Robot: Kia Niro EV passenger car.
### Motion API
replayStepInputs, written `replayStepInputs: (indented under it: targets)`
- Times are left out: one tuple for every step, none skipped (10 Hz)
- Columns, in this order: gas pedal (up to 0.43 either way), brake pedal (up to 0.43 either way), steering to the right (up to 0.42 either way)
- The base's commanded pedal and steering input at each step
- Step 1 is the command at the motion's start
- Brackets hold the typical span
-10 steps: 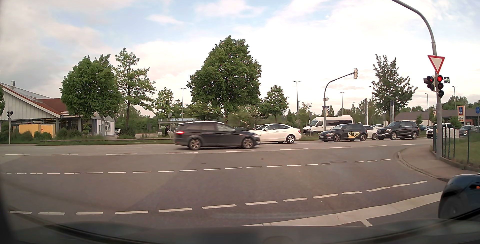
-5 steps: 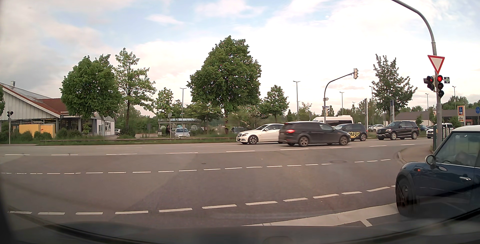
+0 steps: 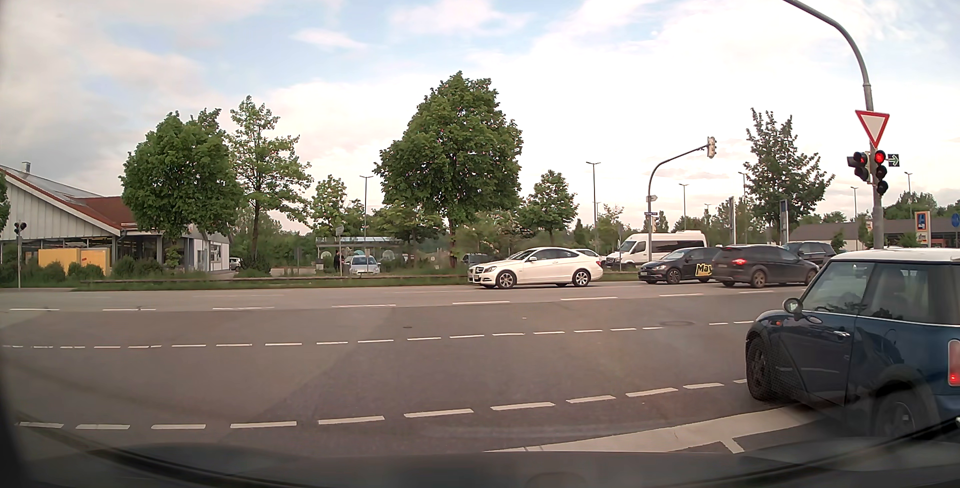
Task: Follow the waypoints while adhering to traffic rules and regulations
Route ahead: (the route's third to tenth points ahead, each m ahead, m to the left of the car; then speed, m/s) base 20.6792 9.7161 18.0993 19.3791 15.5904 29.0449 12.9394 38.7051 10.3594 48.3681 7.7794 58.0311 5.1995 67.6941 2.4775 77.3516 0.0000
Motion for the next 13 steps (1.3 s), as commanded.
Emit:
replayStepInputs:
  targets:
    - [0.000, 0.360, -0.001]
    - [0.000, 0.360, -0.002]
    - [0.000, 0.360, -0.001]
    - [0.000, 0.360, -0.001]
    - [0.000, 0.360, -0.001]
    - [0.000, 0.360, -0.001]
    - [0.000, 0.360, -0.001]
    - [0.000, 0.360, -0.001]
    - [0.000, 0.360, -0.001]
    - [0.000, 0.360, -0.001]
    - [0.000, 0.360, -0.001]
    - [0.000, 0.360, -0.002]
    - [0.000, 0.360, -0.001]
